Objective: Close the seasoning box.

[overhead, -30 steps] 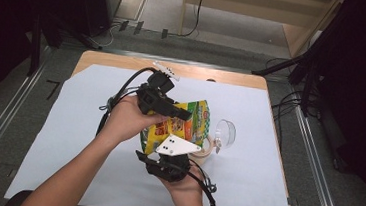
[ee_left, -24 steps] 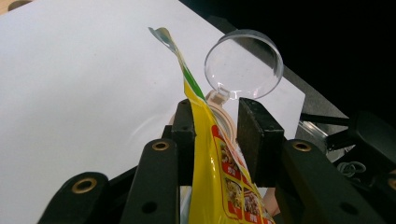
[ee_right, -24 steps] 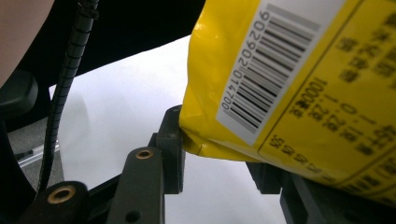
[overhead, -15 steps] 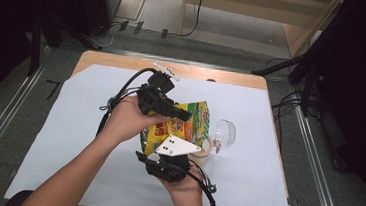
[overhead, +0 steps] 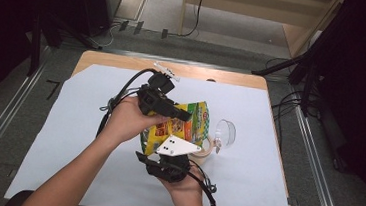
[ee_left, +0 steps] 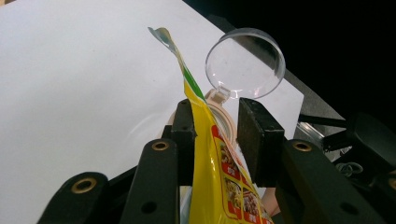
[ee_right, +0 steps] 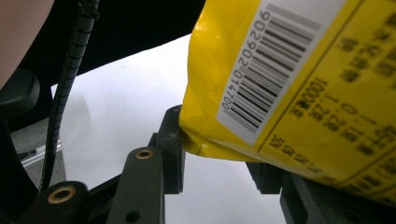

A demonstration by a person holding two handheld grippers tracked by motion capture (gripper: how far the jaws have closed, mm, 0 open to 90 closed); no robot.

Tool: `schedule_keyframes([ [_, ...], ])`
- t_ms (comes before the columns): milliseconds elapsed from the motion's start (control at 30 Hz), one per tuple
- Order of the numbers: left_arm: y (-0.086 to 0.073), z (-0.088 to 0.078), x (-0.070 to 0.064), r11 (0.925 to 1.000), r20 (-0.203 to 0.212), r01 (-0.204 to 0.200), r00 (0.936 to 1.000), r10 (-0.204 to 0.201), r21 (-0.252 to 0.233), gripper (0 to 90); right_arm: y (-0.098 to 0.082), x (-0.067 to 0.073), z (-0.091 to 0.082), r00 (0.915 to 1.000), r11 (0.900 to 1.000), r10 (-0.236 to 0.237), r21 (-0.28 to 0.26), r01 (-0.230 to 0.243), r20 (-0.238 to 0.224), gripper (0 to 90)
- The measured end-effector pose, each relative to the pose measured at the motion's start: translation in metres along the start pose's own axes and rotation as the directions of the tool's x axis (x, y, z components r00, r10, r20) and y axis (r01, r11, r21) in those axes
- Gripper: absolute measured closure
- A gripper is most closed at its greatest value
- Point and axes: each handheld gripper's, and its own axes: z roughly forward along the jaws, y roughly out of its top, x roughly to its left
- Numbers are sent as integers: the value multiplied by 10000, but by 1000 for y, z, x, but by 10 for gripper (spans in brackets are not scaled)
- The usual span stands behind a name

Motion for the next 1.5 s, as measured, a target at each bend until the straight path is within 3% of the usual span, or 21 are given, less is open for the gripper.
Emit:
schedule_keyframes([
  [633,0,-1,-6,9998,-223,-198,9996,197,-42,699,-2,-1,0,9988,9990,449,-43,-449,-202,653],
  [1000,1,-3,0,9999,-80,-9,10000,7,-173,697,2,3,-2,10000,9999,-74,-142,74,26,637],
  [1200,1,-1,-3,10000,-85,-79,9999,79,1,690,1,4,-2,9994,9991,295,-296,-300,-172,636],
  [1500,1,1,-6,9998,-62,-194,9998,193,-50,689,-3,3,-2,9998,9993,211,-294,-210,17,636],
])
